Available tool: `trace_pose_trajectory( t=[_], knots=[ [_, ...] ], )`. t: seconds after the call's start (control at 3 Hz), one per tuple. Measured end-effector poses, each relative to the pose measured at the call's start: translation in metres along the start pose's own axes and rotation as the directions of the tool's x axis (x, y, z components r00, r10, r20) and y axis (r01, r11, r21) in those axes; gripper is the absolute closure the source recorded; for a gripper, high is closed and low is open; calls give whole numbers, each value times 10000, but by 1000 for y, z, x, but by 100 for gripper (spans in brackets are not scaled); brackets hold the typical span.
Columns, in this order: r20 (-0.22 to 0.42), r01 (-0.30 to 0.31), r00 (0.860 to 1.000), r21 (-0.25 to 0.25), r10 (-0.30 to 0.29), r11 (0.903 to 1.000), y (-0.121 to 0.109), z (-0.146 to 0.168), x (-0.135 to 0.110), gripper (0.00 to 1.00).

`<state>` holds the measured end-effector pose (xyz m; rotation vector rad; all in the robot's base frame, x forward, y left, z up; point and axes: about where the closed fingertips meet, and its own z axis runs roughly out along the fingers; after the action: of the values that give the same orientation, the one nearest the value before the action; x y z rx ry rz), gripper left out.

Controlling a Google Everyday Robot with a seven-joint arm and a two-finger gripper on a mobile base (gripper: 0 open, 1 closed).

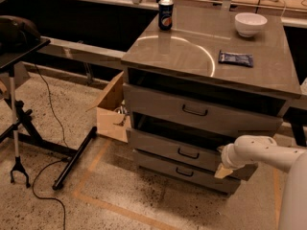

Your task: Open middle drawer

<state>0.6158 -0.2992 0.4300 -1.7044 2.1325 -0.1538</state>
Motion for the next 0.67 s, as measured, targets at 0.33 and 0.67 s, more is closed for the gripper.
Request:
trace_pose_trajectory(
  t=[0.33,0.67],
  knots=[
    [-74,63,10000,-70,-63,10000,11,-49,6,42],
    [-255,72,9997,68,-70,10000,20,-127,12,39]
  ],
)
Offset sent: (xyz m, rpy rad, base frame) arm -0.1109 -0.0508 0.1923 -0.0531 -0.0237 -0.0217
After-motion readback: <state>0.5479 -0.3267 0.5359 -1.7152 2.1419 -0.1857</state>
